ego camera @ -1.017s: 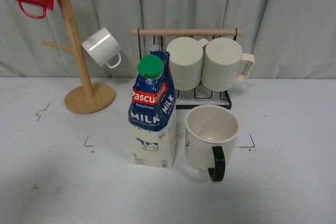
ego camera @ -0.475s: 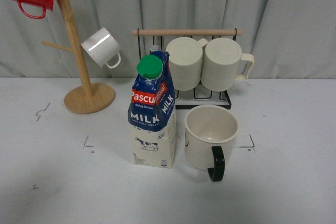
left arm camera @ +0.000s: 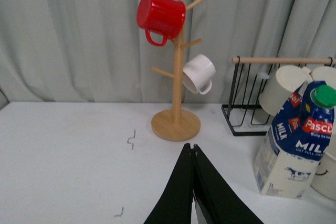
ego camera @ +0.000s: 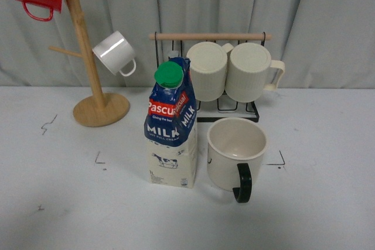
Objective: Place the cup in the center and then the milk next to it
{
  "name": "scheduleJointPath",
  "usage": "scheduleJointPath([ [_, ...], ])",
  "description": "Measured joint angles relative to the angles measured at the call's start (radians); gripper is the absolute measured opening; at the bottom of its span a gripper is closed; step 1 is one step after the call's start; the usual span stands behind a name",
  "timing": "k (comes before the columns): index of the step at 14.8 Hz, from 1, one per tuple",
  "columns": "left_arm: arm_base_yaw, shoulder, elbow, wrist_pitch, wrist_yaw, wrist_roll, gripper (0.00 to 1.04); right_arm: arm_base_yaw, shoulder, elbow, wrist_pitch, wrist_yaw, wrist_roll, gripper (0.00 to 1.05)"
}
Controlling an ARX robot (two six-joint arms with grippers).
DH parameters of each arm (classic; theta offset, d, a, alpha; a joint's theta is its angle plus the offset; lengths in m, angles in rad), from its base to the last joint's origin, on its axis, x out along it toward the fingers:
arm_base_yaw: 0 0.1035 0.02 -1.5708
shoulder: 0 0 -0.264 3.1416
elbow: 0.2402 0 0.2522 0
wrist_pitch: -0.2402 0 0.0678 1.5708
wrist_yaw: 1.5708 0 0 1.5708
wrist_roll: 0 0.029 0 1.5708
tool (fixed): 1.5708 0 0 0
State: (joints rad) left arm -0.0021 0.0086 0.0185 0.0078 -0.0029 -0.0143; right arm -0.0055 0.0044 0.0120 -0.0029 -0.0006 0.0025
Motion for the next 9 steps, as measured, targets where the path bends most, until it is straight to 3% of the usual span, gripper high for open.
scheduleJointPath([
  [3,0.001,0.000,-0.007,-0.012,0.003,0.000,0.02,0.000,0.000,0.000,0.000,0.000,0.000,0.98],
  [9,0.001,0.000,-0.007,-0.011,0.003,0.000,0.76,0.000,0.000,0.000,-0.001,0.000,0.000,0.98],
])
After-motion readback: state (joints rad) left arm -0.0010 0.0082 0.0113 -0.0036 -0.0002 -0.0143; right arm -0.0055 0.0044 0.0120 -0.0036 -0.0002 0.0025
